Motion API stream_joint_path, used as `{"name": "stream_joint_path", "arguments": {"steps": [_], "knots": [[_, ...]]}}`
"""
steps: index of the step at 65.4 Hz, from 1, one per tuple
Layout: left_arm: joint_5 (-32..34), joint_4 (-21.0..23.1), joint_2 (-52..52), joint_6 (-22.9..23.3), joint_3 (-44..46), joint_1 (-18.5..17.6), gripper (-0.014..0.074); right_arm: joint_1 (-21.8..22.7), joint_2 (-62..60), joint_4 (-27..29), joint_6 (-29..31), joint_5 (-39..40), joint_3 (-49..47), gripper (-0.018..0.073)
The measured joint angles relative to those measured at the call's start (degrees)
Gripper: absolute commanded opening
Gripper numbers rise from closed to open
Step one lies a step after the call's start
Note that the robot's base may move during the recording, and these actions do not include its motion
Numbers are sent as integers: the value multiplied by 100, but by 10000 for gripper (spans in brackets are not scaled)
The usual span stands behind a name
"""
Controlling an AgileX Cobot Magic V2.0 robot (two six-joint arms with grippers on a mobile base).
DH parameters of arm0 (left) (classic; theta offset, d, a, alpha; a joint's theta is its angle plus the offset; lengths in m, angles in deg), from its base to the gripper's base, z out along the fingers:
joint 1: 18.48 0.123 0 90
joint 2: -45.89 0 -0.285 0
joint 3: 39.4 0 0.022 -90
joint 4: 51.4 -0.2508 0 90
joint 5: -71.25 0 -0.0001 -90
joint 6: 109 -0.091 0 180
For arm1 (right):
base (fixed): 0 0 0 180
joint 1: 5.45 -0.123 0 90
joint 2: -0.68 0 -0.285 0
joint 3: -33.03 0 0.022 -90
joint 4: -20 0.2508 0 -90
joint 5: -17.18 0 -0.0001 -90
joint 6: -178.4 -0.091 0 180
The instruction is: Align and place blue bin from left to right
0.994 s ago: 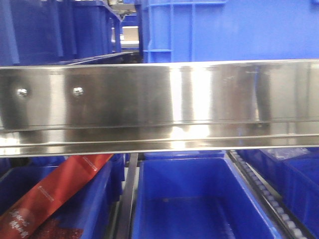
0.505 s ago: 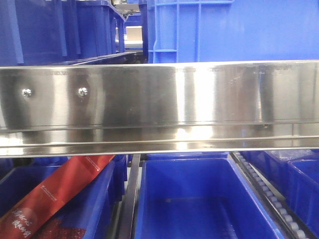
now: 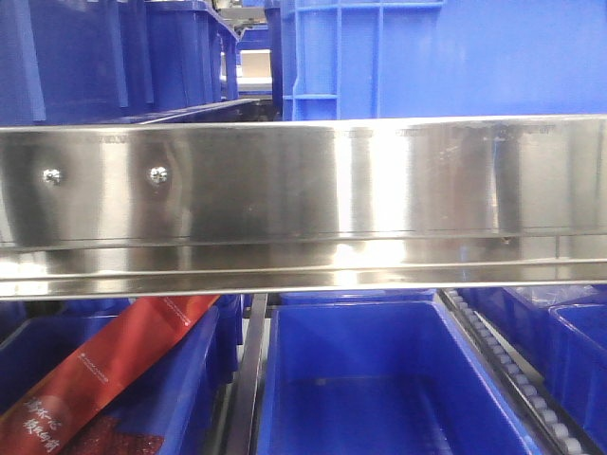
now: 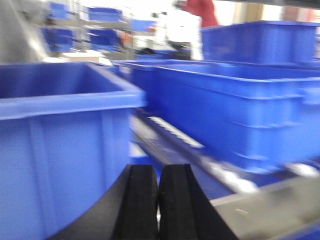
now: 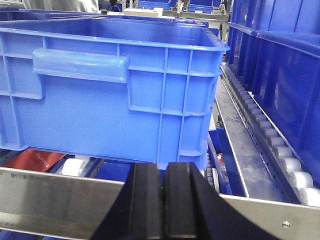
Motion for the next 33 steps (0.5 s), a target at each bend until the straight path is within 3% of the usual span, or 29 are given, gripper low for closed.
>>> {"name": "stream_joint_path", "arguments": {"steps": [18, 33], "knots": [[2160, 53, 180, 0, -1968, 1251, 13, 0, 0, 0, 0, 0, 0, -79], [3067, 459, 180, -13, -2999, 1903, 13, 0, 0, 0, 0, 7, 0, -79]]}}
